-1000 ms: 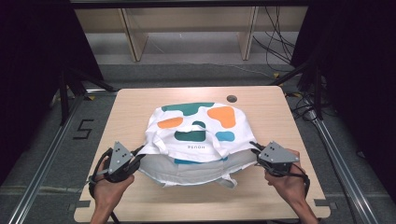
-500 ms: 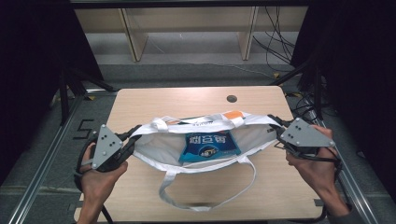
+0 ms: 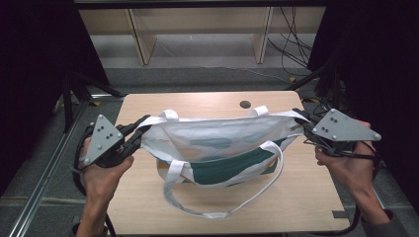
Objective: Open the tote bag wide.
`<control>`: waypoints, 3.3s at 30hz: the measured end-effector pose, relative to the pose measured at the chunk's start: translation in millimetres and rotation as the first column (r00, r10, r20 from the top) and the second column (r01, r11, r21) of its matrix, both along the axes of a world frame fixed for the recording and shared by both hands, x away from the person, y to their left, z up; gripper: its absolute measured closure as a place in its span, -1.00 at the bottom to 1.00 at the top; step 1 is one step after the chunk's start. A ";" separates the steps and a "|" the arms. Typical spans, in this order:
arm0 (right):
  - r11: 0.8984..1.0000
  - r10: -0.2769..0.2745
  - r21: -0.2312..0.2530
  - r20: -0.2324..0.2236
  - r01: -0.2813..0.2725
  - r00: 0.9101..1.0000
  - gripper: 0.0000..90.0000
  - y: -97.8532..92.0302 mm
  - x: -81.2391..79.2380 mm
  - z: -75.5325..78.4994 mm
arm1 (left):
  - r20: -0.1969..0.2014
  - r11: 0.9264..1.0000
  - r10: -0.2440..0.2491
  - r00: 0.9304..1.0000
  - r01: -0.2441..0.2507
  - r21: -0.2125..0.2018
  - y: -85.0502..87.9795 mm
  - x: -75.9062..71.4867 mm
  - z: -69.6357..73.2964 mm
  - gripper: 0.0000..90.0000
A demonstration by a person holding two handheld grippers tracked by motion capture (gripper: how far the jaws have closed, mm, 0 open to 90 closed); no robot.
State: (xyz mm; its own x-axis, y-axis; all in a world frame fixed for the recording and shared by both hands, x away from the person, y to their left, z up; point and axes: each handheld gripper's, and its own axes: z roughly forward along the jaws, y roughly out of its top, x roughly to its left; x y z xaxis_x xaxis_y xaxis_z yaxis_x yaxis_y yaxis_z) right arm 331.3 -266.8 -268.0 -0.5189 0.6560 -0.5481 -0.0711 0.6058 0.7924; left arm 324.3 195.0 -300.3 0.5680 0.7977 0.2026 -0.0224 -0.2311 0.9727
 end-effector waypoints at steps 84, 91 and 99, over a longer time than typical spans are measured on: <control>0.988 -0.141 0.033 -0.231 0.153 0.963 0.74 15.0 116.7 -57.2 | -0.379 0.991 -0.131 0.916 0.128 -0.033 -99.7 17.7 -127.6 0.77; 0.990 -0.130 0.024 -0.229 0.139 0.965 0.78 16.4 117.0 -54.6 | -0.341 0.993 -0.114 0.933 0.103 -0.052 -92.7 10.4 -109.5 0.26; 0.989 -0.136 0.032 -0.224 0.147 0.965 0.69 15.2 115.6 -54.0 | -0.321 0.992 -0.124 0.939 0.112 -0.054 -94.2 16.8 -99.4 0.29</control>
State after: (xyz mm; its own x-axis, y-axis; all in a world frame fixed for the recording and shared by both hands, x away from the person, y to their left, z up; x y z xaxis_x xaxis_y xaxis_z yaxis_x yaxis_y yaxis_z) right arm 446.8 -251.6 -322.0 -0.5233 0.7541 -0.3970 0.1920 0.5582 0.8072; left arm 341.1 100.9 -399.8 0.6888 0.7242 -0.0341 0.2697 -0.2123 0.9392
